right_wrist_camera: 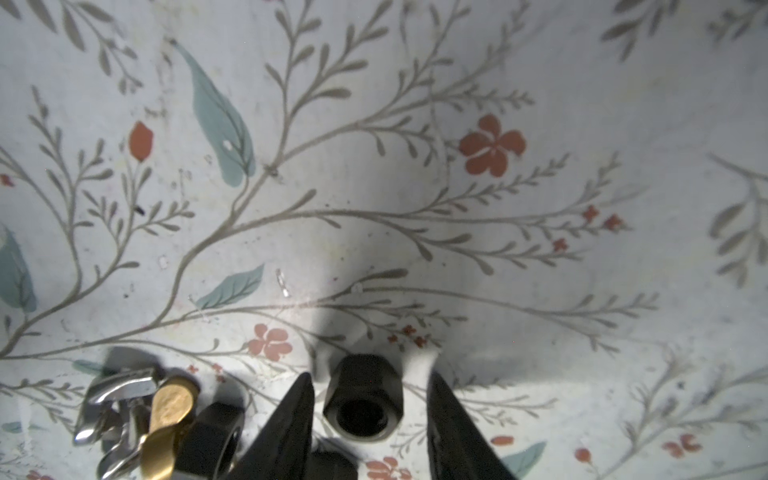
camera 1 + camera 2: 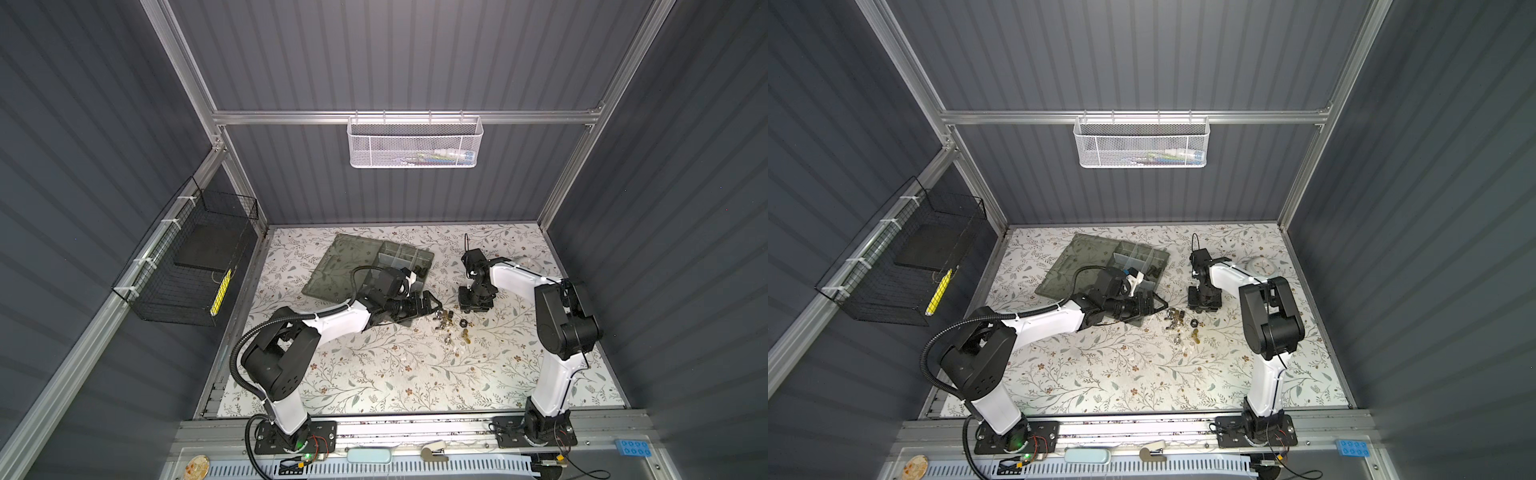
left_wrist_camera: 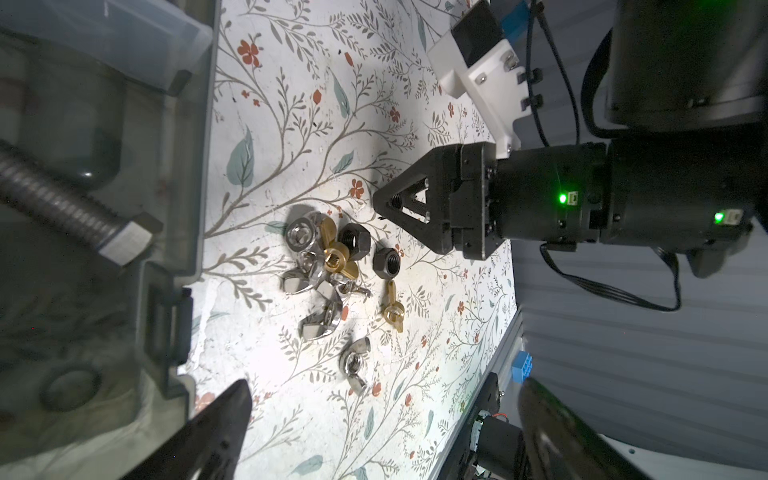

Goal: Sort the screws and nuts into containers
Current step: 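Lower the right gripper onto a black hex nut and close it, then lift the black hex nut with the right gripper and carry it over the box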

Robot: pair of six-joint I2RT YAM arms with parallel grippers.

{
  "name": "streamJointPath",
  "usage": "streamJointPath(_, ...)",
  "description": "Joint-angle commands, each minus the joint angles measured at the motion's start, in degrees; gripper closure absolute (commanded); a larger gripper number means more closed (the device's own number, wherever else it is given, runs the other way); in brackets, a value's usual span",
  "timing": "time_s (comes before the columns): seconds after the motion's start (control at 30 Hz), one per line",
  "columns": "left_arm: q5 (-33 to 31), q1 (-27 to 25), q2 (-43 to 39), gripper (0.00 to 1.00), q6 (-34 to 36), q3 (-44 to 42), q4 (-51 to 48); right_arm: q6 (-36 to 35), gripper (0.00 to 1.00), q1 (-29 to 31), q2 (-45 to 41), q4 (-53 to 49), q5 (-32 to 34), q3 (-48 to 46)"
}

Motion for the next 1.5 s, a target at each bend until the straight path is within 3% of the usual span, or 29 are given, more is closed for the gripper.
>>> streamJointPath(0.0, 0.6, -0.3, -1.0, 0.00, 0.2, 0.0, 0.7, -0.4, 0.57, 0.4, 1.5, -1.3, 0.8, 0.8)
streamJointPath(0.5, 0.4, -0.3, -1.5, 0.00, 0.4, -0.2, 0.2, -1.1, 0.71, 1.2, 2.6, -2.6, 2.7, 2.5)
streamJointPath(1.13, -2.0, 0.1, -4.0, 0.00, 4.6, 2.4, -6.5, 0.3, 0.75, 1.4, -4.5, -4.7, -3.9, 6.3)
streamJointPath(1.47, -1.2, 4.3, -7.7, 0.00, 5.1, 0.8, -7.8, 2.2, 0.75, 3.7, -5.1, -3.3, -10.7, 11.5)
